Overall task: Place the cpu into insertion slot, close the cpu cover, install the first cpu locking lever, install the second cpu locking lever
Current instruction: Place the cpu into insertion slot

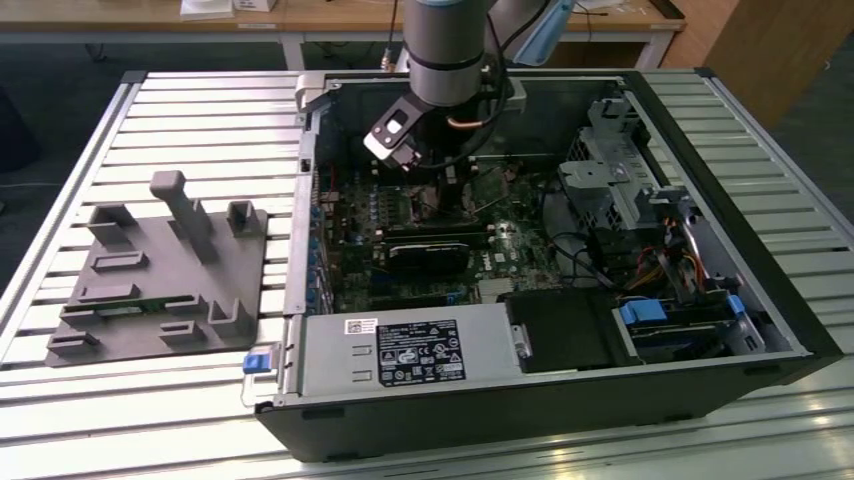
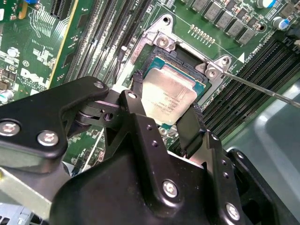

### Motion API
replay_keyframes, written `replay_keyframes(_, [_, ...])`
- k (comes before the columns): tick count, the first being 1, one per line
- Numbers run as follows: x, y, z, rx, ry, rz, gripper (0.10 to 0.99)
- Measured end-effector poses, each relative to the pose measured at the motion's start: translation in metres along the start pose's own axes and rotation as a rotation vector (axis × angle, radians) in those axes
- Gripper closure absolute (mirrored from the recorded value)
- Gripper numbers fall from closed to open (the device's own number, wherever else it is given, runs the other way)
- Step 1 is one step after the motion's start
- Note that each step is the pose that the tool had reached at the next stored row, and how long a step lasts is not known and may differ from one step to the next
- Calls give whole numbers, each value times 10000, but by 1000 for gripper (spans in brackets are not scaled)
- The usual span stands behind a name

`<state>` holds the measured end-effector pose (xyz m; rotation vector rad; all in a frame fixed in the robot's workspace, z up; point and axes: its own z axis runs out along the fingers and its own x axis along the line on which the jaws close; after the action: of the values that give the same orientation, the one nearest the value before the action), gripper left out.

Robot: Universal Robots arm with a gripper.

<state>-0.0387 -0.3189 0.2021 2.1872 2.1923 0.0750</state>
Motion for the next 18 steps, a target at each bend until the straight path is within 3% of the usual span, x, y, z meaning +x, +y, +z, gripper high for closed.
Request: replay_keyframes(18, [31, -14, 86, 18, -129, -8, 549])
